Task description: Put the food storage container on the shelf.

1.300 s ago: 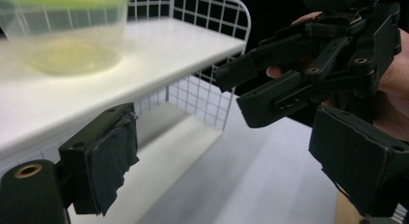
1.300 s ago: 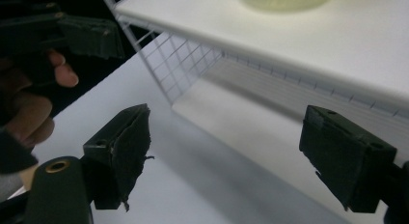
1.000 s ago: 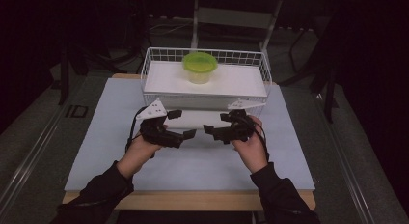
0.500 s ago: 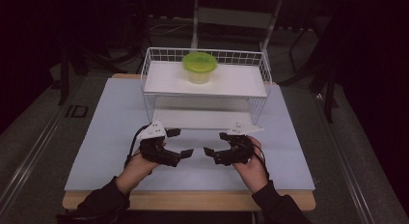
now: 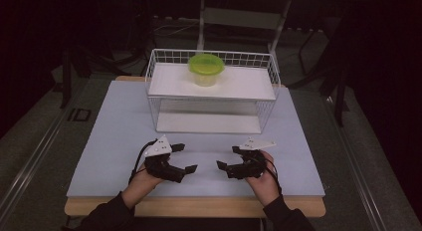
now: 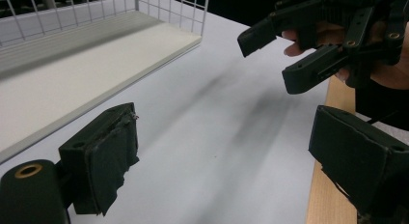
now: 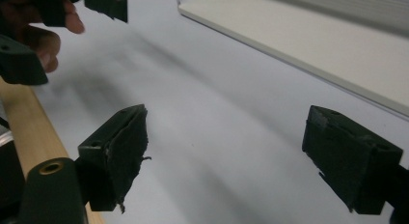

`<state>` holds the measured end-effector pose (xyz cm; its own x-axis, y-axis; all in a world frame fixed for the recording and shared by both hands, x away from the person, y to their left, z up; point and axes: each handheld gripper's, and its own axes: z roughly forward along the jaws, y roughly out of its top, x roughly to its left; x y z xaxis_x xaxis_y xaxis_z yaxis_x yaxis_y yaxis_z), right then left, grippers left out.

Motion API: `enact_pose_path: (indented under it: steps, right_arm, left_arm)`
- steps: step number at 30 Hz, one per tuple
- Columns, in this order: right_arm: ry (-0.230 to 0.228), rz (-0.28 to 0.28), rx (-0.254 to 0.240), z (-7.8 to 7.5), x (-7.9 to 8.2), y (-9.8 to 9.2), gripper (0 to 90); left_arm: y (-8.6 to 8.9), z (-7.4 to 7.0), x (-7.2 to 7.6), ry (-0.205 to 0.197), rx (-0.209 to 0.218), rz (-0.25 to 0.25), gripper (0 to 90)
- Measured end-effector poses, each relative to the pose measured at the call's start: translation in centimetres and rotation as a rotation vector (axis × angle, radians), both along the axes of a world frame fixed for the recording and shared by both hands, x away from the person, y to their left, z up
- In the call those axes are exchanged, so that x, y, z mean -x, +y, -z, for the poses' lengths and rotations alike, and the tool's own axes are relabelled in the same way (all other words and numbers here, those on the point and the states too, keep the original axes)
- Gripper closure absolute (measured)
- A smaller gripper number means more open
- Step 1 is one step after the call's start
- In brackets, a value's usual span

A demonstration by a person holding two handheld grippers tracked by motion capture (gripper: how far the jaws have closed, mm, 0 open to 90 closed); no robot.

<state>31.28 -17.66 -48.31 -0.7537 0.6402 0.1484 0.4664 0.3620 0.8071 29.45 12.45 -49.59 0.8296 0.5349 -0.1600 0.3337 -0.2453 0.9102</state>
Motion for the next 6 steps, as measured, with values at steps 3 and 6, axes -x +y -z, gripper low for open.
enact_pose_path:
  steps: [3, 6]
  right_arm:
    - [0.009, -0.005, 0.008, 0.33, -0.09, 0.05, 15.8]
    - [0.006, -0.005, 0.010, 0.42, -0.13, 0.14, 15.8]
  left_arm:
    - [0.05, 0.05, 0.25, -0.017, -0.019, -0.002, 10.8]
    - [0.11, -0.02, 0.38, -0.021, -0.017, -0.001, 10.8]
